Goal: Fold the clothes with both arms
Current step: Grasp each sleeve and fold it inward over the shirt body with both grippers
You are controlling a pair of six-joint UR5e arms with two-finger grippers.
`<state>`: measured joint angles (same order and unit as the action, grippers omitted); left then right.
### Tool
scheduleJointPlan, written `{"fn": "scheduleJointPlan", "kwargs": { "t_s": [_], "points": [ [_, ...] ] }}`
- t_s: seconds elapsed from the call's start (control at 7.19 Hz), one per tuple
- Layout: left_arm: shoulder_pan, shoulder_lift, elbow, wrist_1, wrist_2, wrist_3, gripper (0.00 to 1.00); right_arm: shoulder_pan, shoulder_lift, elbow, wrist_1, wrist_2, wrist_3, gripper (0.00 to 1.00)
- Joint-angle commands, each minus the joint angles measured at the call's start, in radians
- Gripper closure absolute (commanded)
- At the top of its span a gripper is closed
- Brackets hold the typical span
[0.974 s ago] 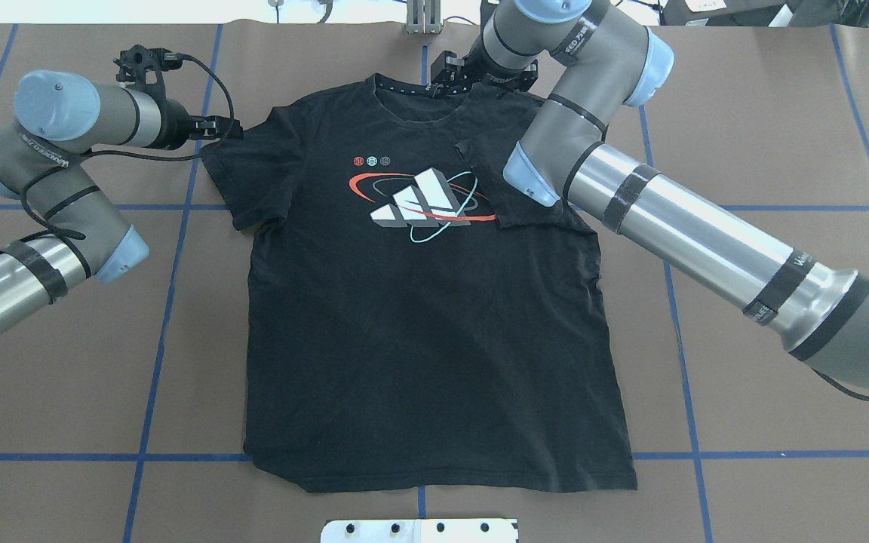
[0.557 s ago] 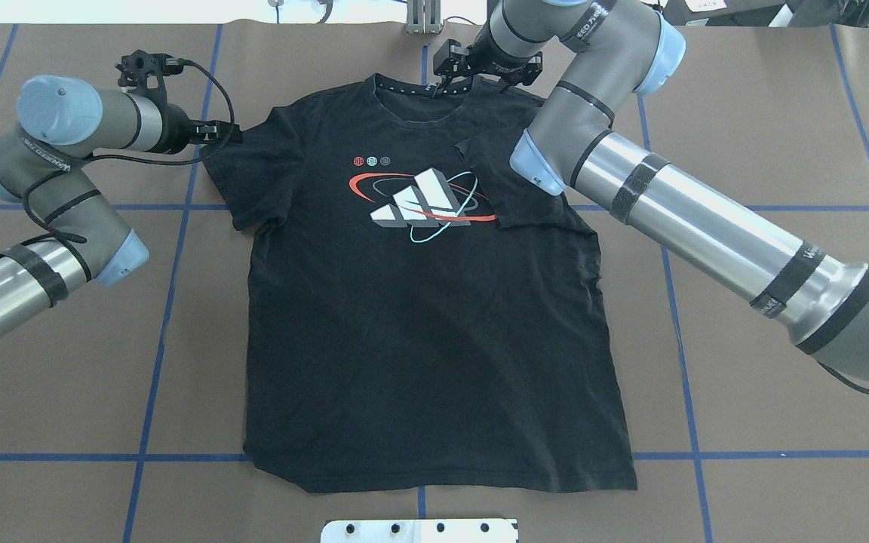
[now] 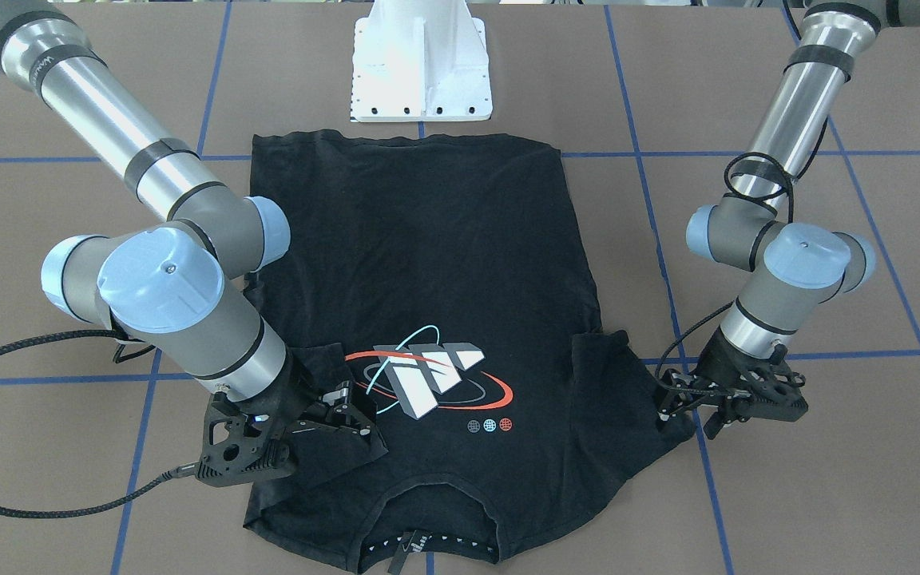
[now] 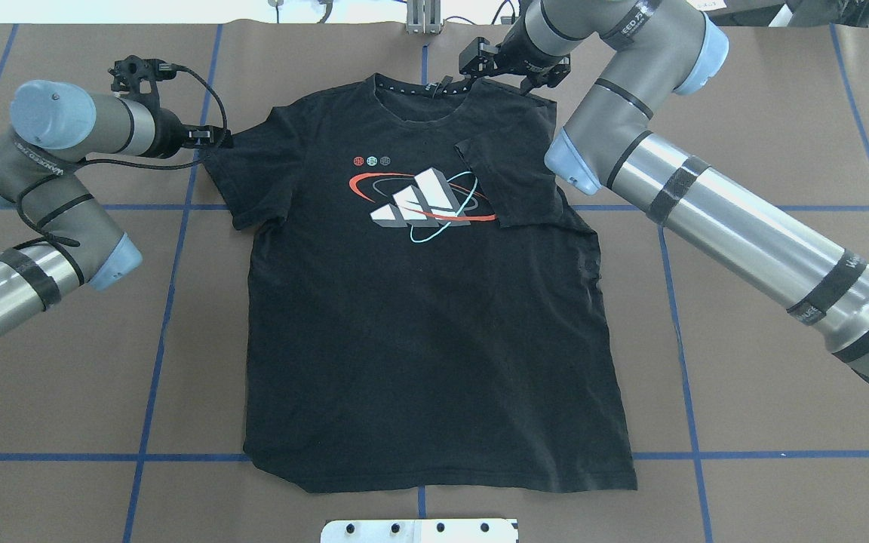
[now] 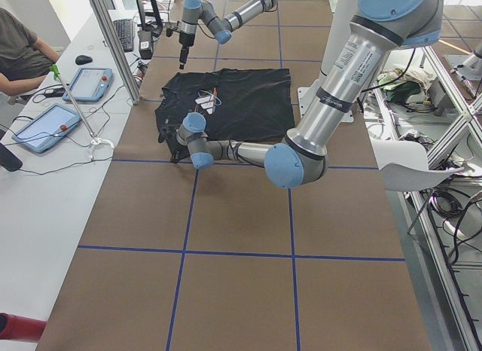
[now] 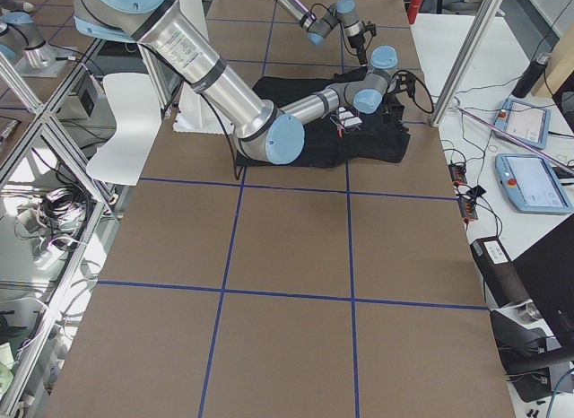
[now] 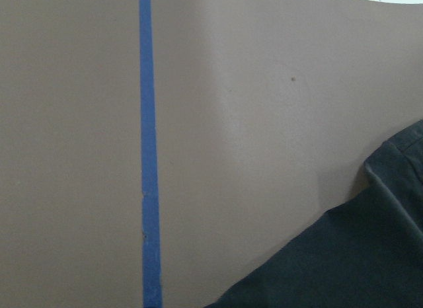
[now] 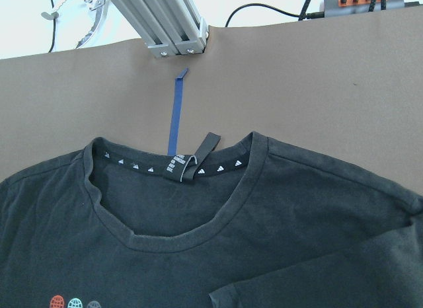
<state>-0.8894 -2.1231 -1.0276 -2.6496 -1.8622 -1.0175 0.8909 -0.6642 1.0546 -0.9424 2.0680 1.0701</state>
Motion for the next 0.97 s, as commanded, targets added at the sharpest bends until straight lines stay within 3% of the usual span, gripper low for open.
{"fn": "scheduleJointPlan", "kwargs": {
  "t_s": [0.0, 0.28, 0.42, 0.83],
  "points": [
    [0.003, 0.003, 0.001, 0.003, 0.002, -0.001, 0.25, 0.008, -0.002, 0.001, -0.001, 0.006, -0.002, 0.01],
    [0.003, 0.003, 0.0, 0.003, 0.0, -0.003, 0.5, 0.017, -0.003, 0.001, -0.001, 0.024, -0.004, 0.01],
    [0.003, 0.003, 0.0, 0.003, 0.002, -0.001, 0.56, 0.019, -0.003, 0.001, -0.001, 0.024, -0.004, 0.01],
    [0.007, 0.003, 0.0, 0.005, 0.002, -0.003, 0.55, 0.025, -0.009, 0.001, -0.001, 0.027, -0.005, 0.01]
  ]
}}
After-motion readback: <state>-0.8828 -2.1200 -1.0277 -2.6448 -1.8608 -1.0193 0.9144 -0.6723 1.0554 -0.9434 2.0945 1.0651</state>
